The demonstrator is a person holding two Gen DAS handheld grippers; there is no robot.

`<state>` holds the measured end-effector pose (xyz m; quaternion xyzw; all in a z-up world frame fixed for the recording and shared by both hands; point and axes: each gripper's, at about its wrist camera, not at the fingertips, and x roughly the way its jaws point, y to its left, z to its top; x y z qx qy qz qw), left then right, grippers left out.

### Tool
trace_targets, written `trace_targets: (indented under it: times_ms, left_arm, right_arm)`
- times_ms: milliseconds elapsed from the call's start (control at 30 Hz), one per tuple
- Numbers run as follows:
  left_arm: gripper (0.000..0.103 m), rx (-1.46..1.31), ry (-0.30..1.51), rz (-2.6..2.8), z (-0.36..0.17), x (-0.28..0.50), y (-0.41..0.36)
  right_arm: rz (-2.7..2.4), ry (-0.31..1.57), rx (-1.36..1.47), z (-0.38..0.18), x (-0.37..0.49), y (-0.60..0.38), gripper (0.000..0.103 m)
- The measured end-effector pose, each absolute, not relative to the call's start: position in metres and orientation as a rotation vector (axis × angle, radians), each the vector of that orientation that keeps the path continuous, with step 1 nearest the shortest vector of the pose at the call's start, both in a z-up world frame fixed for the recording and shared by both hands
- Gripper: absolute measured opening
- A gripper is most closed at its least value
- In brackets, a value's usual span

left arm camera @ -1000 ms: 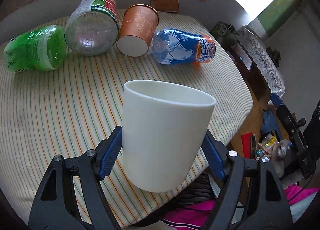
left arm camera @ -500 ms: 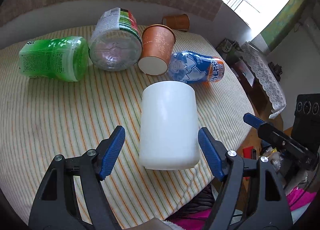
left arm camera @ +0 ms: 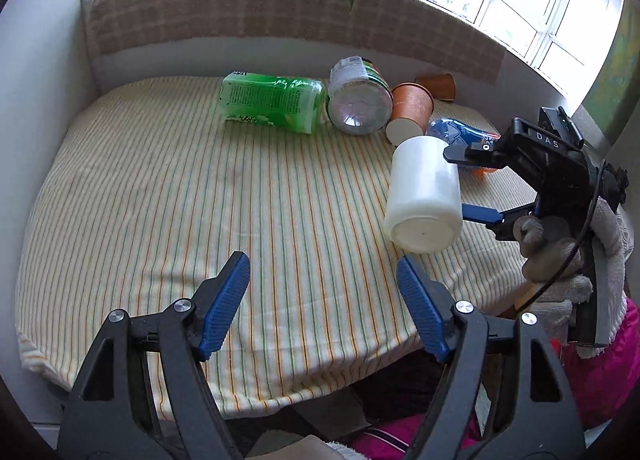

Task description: Flip cup upright

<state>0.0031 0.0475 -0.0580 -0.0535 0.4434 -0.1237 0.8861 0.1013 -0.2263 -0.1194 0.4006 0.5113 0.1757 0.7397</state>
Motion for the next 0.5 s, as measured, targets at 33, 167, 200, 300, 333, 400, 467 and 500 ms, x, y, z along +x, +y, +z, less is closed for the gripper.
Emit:
trace_targets:
  times_ms: [33, 167, 200, 300, 333, 400, 467, 500]
  left_arm:
    - [0.078, -0.118, 0.926, -0.249, -0.061, 0.001, 0.049]
    - [0.078, -0.123, 0.937, -0.232, -0.068, -0.003, 0.044]
    - [0.078, -0.129, 0.938, -0.236, -0.068, -0.003, 0.042]
    - [0.078, -0.135, 0.933, -0.245, -0.068, -0.004, 0.041]
    - [0.078, -0.133, 0.928, -0.247, -0.067, -0.004, 0.039]
    - [0.078, -0.133, 0.922, -0.251, -0.065, -0.004, 0.038]
    - [0.078, -0.134, 0.917, -0.252, -0.064, -0.004, 0.037]
    - [0.078, -0.132, 0.915, -0.252, -0.063, -0.004, 0.037]
  right_arm:
    - [0.39, 1.128, 0.881, -0.121, 0.103, -0.224, 0.086]
    - [0.382, 1.141, 0.862, -0.12, 0.114, -0.217, 0.085]
    - [0.382, 1.146, 0.867, -0.121, 0.115, -0.217, 0.085]
    - [0.393, 1.163, 0.875, -0.123, 0.124, -0.215, 0.085]
    - [0.39, 1.165, 0.871, -0.123, 0.125, -0.215, 0.08]
    - [0.397, 1.17, 0.857, -0.123, 0.127, -0.215, 0.074]
    - [0.401, 1.171, 0.85, -0.123, 0.125, -0.216, 0.074]
    - [0.403, 1.17, 0.845, -0.123, 0.126, -0.215, 0.074]
